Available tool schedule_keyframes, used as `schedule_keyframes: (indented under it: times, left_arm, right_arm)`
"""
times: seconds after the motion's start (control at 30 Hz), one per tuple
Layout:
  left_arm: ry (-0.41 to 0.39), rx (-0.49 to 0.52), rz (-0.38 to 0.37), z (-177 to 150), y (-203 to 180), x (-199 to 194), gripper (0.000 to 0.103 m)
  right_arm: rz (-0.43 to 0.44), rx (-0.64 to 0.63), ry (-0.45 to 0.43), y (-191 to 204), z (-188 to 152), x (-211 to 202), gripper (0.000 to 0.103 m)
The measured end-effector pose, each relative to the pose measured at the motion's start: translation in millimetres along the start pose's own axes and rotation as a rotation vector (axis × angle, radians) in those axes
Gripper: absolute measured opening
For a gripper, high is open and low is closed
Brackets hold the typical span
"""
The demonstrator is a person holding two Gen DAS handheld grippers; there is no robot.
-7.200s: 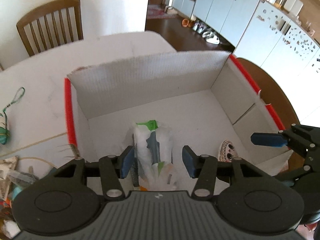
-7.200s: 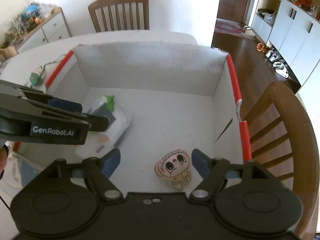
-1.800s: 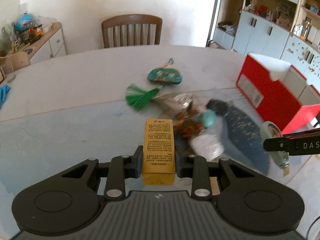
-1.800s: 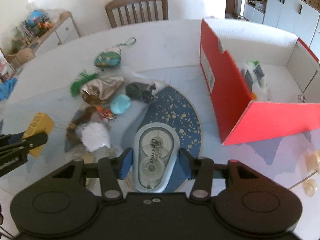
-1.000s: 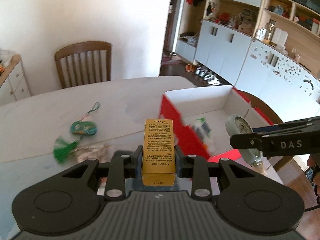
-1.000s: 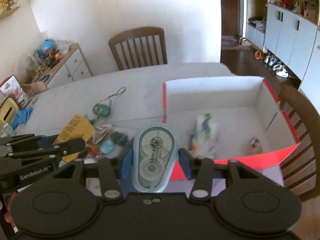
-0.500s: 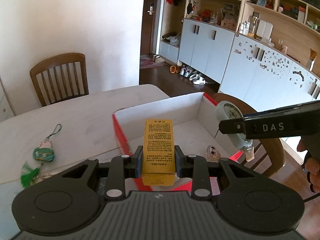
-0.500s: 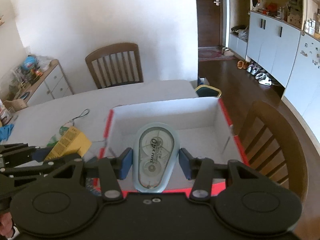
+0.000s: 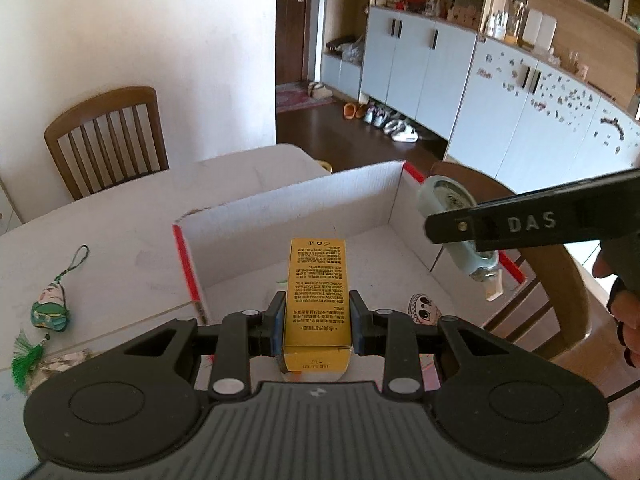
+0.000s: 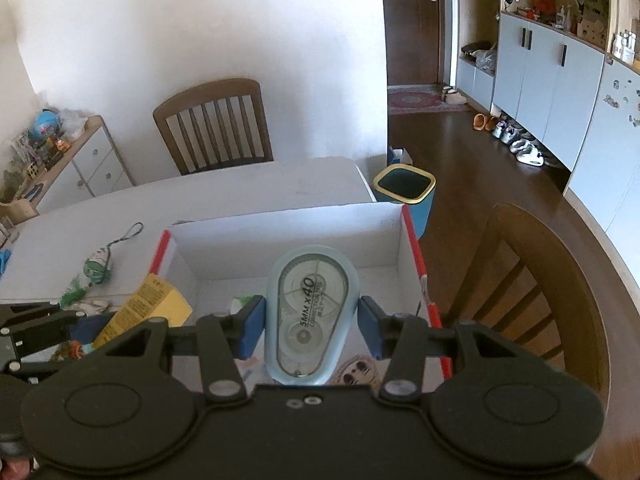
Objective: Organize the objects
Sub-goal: 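Carry the yellow box and tape dispenser into the red shoebox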
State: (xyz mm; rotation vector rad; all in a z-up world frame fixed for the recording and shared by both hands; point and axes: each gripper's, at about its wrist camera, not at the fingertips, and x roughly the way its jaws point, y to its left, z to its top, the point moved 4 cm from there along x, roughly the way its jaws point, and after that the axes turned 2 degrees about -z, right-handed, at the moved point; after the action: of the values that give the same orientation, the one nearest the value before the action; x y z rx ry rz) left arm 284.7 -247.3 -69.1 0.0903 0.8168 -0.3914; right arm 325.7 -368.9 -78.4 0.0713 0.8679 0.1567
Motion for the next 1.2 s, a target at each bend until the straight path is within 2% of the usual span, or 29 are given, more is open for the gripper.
schedule_keyframes:
  times: [0.17,0.53,0.73,1.2]
  left_arm:
    - [0.042,0.022,0.014,0.6,-10.0,29.2,0.03]
    - [0.202,0.023,0.021,-10.0,-20.5,90.9,0.03]
    - [0.276,0.005,0.011,-13.3,-20.7,112.0,0.03]
    - [0.368,-0.035,-0.017,-21.2,-15.3,128.9,0.03]
  right_arm:
    - [-0.014,-0.006,0.059,-11.0,0.9,38.0,0.049]
    - [-0.03,-0.063,0.203,-13.6,-9.0,107.1,0.049]
    - [-0.009,-0.089,0.251,-7.4,-11.8,126.2,0.049]
    - [-0.024,-0.058,0.337,-7.9,-26.4,150.9,0.049]
